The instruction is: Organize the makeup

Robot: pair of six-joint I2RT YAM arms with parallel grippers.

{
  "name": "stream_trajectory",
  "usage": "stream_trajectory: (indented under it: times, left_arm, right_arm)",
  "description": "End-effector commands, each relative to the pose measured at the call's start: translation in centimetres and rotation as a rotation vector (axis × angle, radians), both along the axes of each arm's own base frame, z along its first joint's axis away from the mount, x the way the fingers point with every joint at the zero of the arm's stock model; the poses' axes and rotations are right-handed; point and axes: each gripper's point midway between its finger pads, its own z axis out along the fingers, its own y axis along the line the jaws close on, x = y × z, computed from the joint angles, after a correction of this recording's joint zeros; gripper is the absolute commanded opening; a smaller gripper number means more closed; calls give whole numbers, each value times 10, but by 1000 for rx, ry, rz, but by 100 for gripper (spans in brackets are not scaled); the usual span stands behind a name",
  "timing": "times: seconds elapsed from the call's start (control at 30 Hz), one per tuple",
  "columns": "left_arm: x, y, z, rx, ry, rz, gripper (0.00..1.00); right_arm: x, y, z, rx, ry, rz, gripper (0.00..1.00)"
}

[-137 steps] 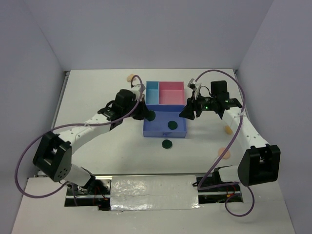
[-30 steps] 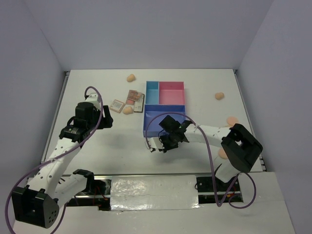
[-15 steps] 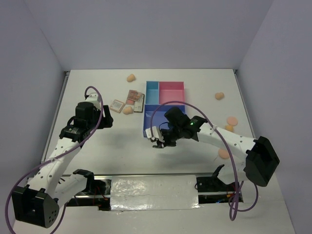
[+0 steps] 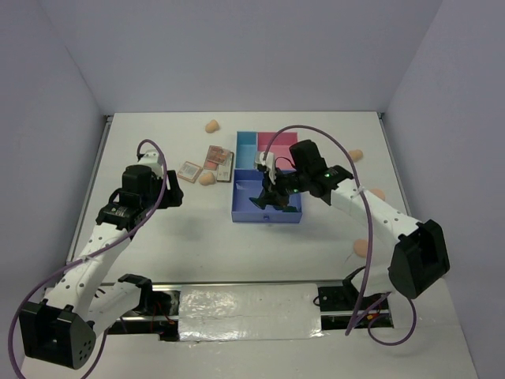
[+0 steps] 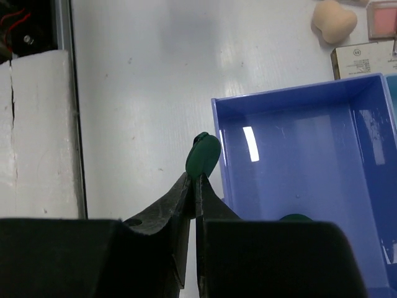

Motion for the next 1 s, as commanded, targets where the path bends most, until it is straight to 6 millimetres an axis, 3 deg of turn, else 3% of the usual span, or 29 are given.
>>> stream_trajectory:
  times: [0.0,0.13,0.27,0.4,0.53,0.63,0.73,0.83,0.87,0.97]
  left_arm:
    - [7,0,11,1,-47,-7,77]
    - [7,1,12,-1,-52,-5,77]
    - [6,1,13,-2,-56,-3,77]
    - [6,1,13,-2,-56,-3,78]
    - [6,1,12,-3,-53,-5,78]
    - [6,0,14,-3,-57,-7,77]
    - [7,-2,14,-10,-59,-16,74]
    - [6,-5,16,-20,-64,-32,60]
    - [6,-5,16,-20,-64,-32,50]
    - [6,-7,17,-23,-66,-49,33]
  right_arm:
    - [23,13,10,57,35,-100,11]
    - [55,7,-15,13,67,-214,14]
    - [73,1,-30,-1,103,-278,19]
    - [79,1,-40,-20,112,-290,35]
    - [80,-2,-39,-24,107,-297,46]
    - [81,-7,-30,-17,102,-307,46]
    - [91,-26,-18,-13,107,-369,46]
    - [100,-58,-15,-51,126,-457,45]
    - [103,-69,-13,-62,115,-481,45]
    - [103,-105,-21,-122,131,-543,44]
